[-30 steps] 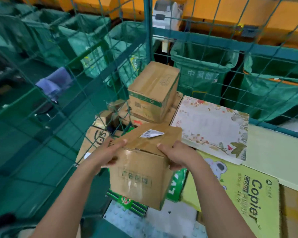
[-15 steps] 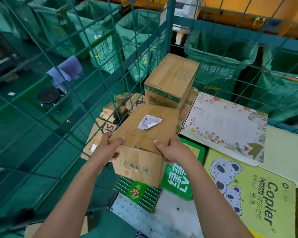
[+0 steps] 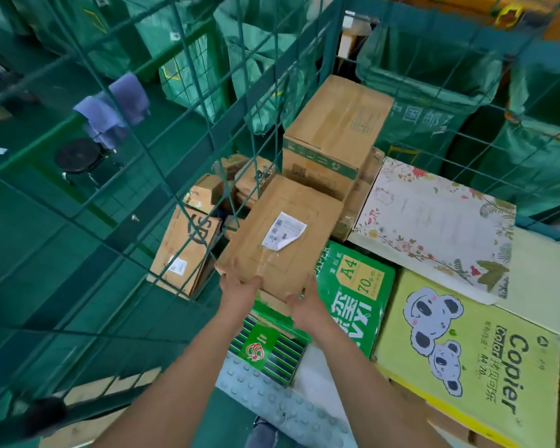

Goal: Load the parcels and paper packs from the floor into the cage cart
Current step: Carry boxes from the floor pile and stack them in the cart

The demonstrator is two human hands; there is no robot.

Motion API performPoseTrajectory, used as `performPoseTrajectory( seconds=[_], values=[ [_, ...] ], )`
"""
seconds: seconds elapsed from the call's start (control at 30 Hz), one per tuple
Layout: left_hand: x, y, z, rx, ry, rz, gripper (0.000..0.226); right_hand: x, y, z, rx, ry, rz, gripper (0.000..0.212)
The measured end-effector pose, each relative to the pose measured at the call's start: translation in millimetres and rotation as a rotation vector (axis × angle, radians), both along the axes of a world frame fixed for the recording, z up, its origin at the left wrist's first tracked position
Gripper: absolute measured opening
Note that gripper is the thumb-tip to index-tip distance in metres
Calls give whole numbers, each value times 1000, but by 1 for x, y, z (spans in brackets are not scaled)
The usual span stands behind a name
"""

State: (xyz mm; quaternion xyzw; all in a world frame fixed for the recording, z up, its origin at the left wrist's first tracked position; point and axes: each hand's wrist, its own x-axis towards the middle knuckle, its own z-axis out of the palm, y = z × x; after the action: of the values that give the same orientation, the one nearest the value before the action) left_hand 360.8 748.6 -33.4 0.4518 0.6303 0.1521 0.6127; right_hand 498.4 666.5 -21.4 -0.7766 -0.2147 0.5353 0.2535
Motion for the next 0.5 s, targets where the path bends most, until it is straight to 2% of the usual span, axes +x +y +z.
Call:
performPoseTrajectory(
  seconds=[0.07,0.2,0.5],
  values=[
    [0,2,-3,0,9,-12,99,0,-1,-1,22,-65,26,77],
    [-9,2,-12,54,0,-33,88,-6,1,-5,15,-115,45,79],
    [-28,-17,-10,-37,-134,-64,77,-11,-13,-2,23,-39,-17,80]
  ],
)
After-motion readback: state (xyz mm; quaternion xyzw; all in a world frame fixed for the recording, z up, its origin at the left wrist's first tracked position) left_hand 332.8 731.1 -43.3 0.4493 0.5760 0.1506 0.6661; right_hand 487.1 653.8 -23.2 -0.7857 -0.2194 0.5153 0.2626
